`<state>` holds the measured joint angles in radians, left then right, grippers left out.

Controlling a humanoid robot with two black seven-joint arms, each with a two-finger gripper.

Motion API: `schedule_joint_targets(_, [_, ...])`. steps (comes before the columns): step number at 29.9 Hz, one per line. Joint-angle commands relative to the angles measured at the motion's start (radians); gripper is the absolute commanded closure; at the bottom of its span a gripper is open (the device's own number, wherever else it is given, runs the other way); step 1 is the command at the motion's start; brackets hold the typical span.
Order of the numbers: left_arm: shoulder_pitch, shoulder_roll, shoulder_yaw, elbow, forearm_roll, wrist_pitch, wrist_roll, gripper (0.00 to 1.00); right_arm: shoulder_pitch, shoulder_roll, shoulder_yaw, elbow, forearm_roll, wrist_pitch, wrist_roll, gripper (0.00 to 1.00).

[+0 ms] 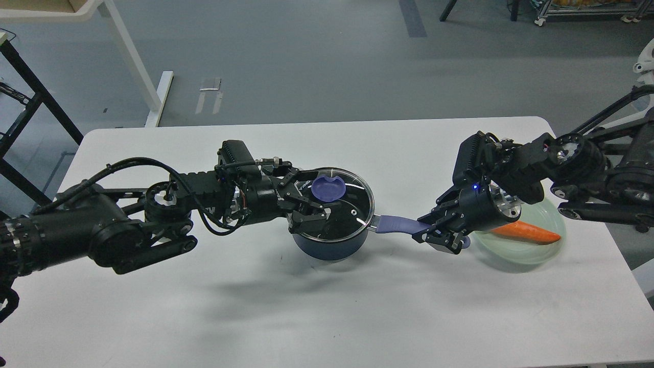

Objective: Open pot lid
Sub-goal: 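Close the left gripper on the purple lid knob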

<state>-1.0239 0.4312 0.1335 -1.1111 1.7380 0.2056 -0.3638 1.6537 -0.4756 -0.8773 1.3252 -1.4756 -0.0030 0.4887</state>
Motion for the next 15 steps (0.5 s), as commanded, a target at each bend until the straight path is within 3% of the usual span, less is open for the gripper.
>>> schedule_joint_targets(1, [0.001,0.000,0.002,0.002,0.000,0.003,0.000,0.20,0.001,-0.001,0.001,0.002,0.006,0.000,0.000,0.74])
schedule_joint_targets(3, [-0.002,0.000,0.001,0.001,0.000,0.003,0.000,0.29,0.000,-0.001,0.000,0.000,0.006,0.000,0.000,0.74])
schedule_joint_targets(8, [0.002,0.003,0.003,0.001,0.002,0.003,-0.001,0.37,0.000,-0.003,0.000,-0.003,0.005,0.001,0.000,0.74])
schedule_joint_targets(12, [0.002,0.001,0.003,0.001,0.021,0.003,-0.006,0.52,-0.002,0.002,0.001,-0.004,0.005,0.001,0.000,0.74])
schedule_joint_targets(15, [0.002,0.003,0.001,0.001,0.022,0.003,-0.006,0.57,-0.005,0.003,0.001,-0.007,0.006,0.000,0.000,0.74])
